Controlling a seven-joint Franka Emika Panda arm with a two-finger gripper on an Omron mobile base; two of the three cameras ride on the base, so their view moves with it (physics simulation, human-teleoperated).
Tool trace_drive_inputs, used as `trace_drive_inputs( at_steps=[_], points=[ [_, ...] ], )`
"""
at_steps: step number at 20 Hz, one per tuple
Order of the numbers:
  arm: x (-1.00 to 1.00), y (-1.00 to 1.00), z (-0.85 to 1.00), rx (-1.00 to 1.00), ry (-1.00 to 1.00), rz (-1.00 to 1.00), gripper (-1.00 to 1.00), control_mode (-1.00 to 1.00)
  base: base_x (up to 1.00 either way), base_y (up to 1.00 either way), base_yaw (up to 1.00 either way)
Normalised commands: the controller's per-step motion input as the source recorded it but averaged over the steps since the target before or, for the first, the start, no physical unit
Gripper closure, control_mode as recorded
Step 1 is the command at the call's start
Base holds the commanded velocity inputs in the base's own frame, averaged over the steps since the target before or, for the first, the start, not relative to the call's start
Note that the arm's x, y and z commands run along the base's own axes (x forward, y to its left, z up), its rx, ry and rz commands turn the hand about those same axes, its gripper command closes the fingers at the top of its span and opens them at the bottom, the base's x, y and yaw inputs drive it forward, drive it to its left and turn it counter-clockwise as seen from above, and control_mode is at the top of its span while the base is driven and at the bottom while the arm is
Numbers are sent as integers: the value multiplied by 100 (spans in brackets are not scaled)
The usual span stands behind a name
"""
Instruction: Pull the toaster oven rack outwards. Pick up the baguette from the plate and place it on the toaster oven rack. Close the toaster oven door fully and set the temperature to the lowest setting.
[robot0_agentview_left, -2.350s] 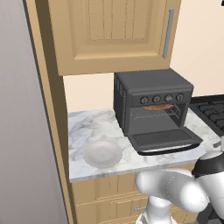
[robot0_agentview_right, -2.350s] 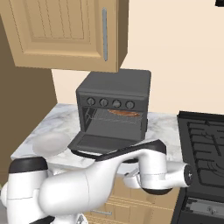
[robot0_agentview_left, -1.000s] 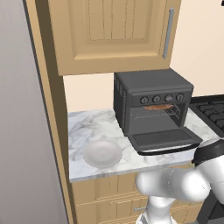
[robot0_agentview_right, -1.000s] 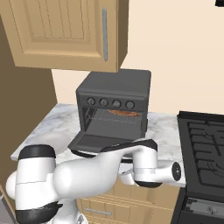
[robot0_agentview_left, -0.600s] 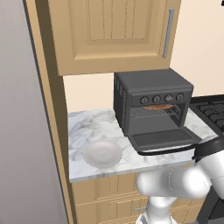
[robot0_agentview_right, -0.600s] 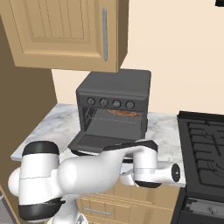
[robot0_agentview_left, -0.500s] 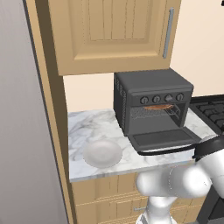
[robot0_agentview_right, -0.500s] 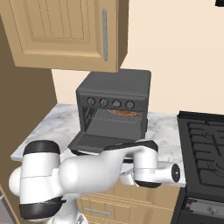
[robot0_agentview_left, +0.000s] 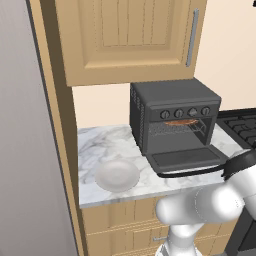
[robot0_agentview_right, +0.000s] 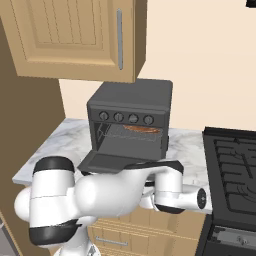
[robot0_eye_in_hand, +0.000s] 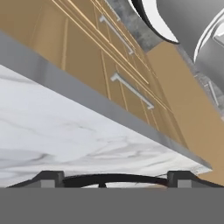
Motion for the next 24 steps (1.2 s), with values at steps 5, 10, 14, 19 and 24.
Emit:
trace_drive_inputs(
  at_steps=[5, 10, 14, 19, 24],
  points=[
    [17, 0, -10, 5, 0, 0, -100, -100, 0, 0, 0],
    [6, -4, -7, 4, 0, -1, -100, -100, 0, 0, 0],
    [0, -24, -2, 4, 0, -7, -100, -100, 0, 0, 0],
    [0, -24, 0, 5, -1, -9, -100, -100, 0, 0, 0],
    [7, -1, 0, 2, 0, -3, -100, -100, 0, 0, 0]
  ],
)
